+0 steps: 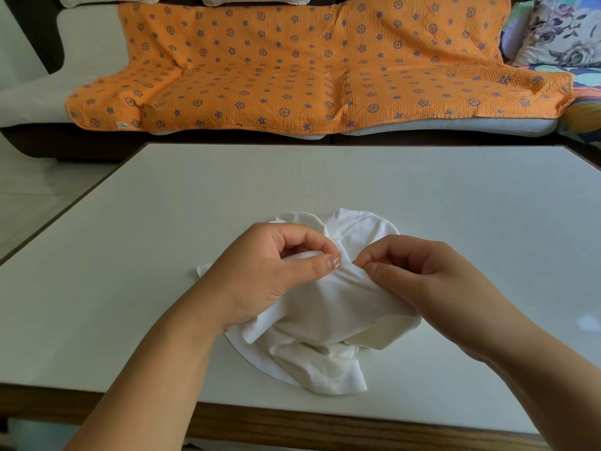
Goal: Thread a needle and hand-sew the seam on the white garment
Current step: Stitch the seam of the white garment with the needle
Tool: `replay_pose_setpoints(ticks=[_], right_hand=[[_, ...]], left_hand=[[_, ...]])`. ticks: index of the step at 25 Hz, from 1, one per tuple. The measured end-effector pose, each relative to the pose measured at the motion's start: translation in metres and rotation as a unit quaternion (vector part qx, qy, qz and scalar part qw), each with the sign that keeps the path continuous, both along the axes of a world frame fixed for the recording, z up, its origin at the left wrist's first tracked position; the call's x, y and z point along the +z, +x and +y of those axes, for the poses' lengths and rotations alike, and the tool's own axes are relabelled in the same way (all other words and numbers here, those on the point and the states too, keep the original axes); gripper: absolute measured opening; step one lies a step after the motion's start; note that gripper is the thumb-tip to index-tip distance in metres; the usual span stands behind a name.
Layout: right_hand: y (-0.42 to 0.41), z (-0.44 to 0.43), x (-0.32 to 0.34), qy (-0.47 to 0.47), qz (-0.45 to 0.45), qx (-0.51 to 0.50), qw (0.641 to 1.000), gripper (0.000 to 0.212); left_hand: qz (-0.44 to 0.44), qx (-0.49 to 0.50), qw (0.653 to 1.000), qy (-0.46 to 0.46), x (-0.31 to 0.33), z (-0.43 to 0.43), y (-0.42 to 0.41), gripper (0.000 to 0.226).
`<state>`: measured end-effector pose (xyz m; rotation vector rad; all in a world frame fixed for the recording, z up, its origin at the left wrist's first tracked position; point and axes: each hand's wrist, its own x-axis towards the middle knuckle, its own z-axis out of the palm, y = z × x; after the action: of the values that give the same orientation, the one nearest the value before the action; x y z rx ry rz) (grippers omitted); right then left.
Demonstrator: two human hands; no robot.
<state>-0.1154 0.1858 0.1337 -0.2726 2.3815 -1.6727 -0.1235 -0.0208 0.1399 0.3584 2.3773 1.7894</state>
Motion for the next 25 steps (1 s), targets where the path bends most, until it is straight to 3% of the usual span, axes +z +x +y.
replay_pose_setpoints(ticks=[10, 14, 25], right_hand=[[-0.001, 0.001, -0.001, -0.055, -0.025, 0.019, 0.998, 0.009], [-0.003, 0.001, -0.004, -0.062, -0.026, 0.020, 0.998, 0.018], [-0.006, 0.001, -0.014, -0.136, -0.059, 0.051, 0.988, 0.009]], left_hand=[[-0.007, 0.001, 1.000, 0.016, 0.000, 0.000, 0.000, 0.003], [-0.009, -0.001, 1.000, 0.018, 0.000, 0.000, -0.001, 0.005], [-0.017, -0.012, 1.000, -0.001, 0.001, 0.004, 0.001, 0.012]])
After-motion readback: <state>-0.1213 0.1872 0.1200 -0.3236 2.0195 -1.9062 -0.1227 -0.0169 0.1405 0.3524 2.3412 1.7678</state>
